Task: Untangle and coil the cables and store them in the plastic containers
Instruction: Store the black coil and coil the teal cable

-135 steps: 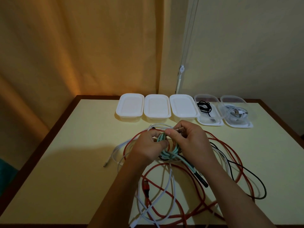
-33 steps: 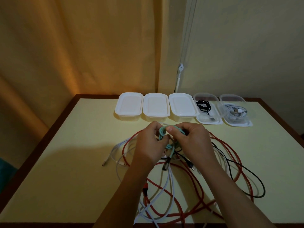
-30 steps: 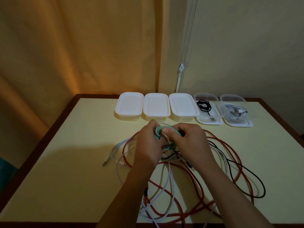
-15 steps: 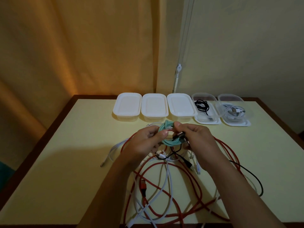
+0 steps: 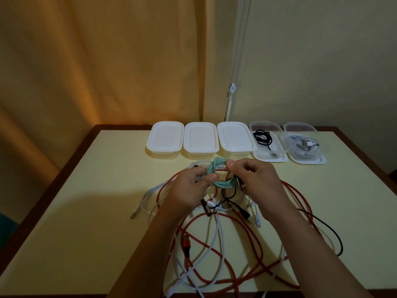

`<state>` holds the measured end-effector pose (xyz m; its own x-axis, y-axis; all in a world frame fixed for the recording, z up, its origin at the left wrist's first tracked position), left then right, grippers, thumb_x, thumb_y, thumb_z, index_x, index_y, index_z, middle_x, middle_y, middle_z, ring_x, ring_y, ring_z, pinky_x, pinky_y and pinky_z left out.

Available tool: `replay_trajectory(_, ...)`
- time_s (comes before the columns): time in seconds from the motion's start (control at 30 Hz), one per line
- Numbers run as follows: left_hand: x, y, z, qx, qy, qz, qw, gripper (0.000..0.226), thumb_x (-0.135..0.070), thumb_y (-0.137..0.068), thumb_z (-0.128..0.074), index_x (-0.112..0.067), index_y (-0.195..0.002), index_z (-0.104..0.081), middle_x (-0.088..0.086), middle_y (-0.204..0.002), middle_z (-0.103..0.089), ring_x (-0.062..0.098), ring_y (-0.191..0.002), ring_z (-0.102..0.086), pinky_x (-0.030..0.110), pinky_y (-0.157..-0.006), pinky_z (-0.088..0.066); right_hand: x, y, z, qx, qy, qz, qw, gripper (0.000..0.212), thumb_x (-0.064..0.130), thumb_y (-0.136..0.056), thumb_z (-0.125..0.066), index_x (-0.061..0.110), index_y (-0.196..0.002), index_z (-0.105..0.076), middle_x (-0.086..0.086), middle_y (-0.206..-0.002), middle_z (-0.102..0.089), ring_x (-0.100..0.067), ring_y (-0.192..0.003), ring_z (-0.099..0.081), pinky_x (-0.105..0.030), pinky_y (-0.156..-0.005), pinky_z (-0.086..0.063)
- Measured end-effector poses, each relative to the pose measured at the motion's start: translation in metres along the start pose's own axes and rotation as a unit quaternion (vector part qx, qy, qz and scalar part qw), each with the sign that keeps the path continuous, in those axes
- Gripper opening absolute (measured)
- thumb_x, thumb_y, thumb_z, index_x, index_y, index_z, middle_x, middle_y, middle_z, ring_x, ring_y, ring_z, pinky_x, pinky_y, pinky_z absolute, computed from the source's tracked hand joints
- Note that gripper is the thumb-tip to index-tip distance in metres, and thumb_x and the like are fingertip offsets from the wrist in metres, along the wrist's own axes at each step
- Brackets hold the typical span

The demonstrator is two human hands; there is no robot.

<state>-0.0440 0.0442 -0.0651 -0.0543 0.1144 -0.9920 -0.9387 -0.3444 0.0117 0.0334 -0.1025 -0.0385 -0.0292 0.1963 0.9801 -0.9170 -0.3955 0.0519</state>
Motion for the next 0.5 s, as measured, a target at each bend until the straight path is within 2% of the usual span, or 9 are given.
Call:
replay_trajectory(0.1, 0.001, 0.002, -0.004, 0.022, 0.024, 0.019, 0.999, 0.029, -0.023, -0.104, -0.045, -0.007, -0.103, -0.07, 0.004, -0.063, -0.051, 0.014, -0.052, -0.042, 0.023, -0.047, -0.035, -0.002, -0.002, 0.004, -0.021, 0.027, 0.011, 0.999, 0.02, 0.036, -0.09, -0.072, 0.021, -0.078, -0.078, 0.006, -0.076, -0.073, -0.01, -0.066, -0.061, -0.031, -0.063, -0.046)
replay_trajectory(0.2, 0.001, 0.006, -0.004, 0.077, 0.041, 0.03, 0.996, 0.041, -0.024, -0.109, -0.029, -0.007, -0.105, -0.067, 0.007, -0.074, -0.064, 0.016, -0.062, -0.056, 0.024, -0.054, -0.044, -0.004, -0.004, 0.008, -0.042, 0.051, 0.021, 0.998, 0.019, 0.036, -0.09, -0.073, 0.024, -0.076, -0.078, 0.006, -0.076, -0.074, -0.011, -0.067, -0.064, -0.032, -0.063, -0.051)
replay_trajectory(0.27, -0.003, 0.012, -0.005, 0.156, 0.045, 0.002, 0.987, 0.04, -0.024, -0.107, -0.03, -0.008, -0.12, -0.064, 0.01, -0.09, -0.066, 0.018, -0.077, -0.06, 0.028, -0.068, -0.047, -0.003, -0.004, 0.011, -0.055, 0.07, 0.03, 0.996, 0.018, 0.035, -0.09, -0.073, 0.025, -0.077, -0.079, 0.007, -0.077, -0.074, -0.004, -0.062, -0.062, -0.021, -0.059, -0.046)
replay_trajectory(0.33, -0.004, 0.019, -0.008, 0.224, 0.077, -0.004, 0.972, 0.039, -0.021, -0.104, -0.035, -0.005, -0.131, -0.058, 0.01, -0.098, -0.063, 0.021, -0.089, -0.057, 0.035, -0.08, -0.046, -0.002, -0.004, 0.012, -0.063, 0.079, 0.033, 0.994, 0.016, 0.035, -0.09, -0.073, 0.024, -0.081, -0.08, 0.008, -0.081, -0.075, -0.004, -0.07, -0.066, -0.018, -0.059, -0.044)
replay_trajectory(0.43, -0.007, 0.02, -0.01, 0.234, 0.099, -0.005, 0.967, 0.037, -0.017, -0.101, -0.045, -0.002, -0.133, -0.056, 0.013, -0.111, -0.067, 0.027, -0.1, -0.06, 0.041, -0.086, -0.047, -0.002, -0.005, 0.012, -0.07, 0.08, 0.038, 0.994, 0.014, 0.034, -0.09, -0.072, 0.024, -0.087, -0.081, 0.009, -0.086, -0.075, -0.006, -0.079, -0.068, -0.02, -0.064, -0.047)
replay_trajectory(0.5, -0.009, 0.02, -0.013, 0.23, 0.106, -0.01, 0.967, 0.036, -0.017, -0.099, -0.049, -0.004, -0.132, -0.056, 0.017, -0.12, -0.068, 0.029, -0.104, -0.064, 0.038, -0.088, -0.051, -0.003, -0.006, 0.013, -0.073, 0.075, 0.033, 0.994, 0.012, 0.034, -0.09, -0.073, 0.025, -0.087, -0.08, 0.01, -0.085, -0.075, -0.007, -0.08, -0.069, -0.022, -0.066, -0.051)
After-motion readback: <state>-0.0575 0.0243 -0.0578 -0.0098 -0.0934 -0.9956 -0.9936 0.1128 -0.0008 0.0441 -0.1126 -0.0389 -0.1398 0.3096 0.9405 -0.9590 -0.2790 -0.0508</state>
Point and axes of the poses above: each hand's wrist, its own y-axis away from the middle knuckle, its own z-axis out of the back of the hand, x = y × z, the point moved 8 cm from there along -y, towards the middle knuckle
